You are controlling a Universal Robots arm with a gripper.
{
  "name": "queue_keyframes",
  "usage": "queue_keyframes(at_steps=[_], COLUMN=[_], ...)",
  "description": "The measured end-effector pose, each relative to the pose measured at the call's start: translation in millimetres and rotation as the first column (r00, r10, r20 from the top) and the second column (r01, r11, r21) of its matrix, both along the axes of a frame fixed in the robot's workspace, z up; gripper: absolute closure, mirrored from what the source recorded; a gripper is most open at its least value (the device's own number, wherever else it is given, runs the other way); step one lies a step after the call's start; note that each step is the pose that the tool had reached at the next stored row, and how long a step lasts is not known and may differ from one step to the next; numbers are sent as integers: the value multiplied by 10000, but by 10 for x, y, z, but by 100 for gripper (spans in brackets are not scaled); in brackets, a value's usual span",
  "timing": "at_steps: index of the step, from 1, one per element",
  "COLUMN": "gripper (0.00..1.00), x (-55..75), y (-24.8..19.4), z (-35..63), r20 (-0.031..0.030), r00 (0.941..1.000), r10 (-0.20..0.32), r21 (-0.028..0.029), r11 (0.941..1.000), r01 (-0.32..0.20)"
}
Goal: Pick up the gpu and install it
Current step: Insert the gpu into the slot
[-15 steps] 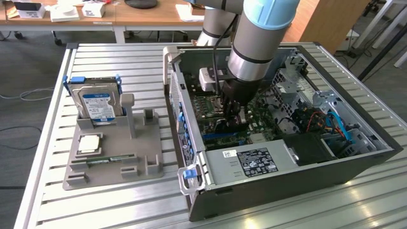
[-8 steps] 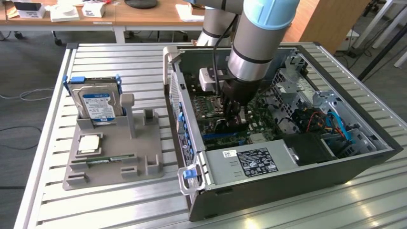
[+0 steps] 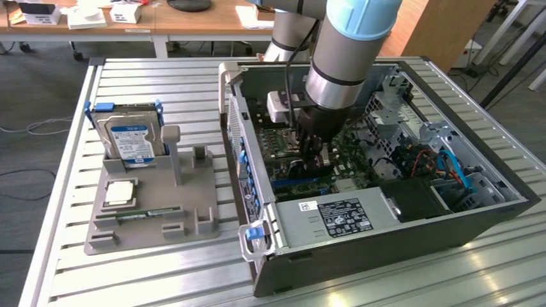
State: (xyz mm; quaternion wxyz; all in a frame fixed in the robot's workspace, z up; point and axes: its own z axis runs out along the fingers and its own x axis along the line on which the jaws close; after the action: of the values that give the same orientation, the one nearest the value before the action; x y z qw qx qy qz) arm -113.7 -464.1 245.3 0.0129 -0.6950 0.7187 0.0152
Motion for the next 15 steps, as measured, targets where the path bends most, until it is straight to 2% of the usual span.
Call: queue_keyframes(at_steps=[15], gripper=[73], x=[0], y=[0], z=[-8], r20=[0], r00=[10000], r10=[-1], r21=[3], r11=[10000], r01=[1])
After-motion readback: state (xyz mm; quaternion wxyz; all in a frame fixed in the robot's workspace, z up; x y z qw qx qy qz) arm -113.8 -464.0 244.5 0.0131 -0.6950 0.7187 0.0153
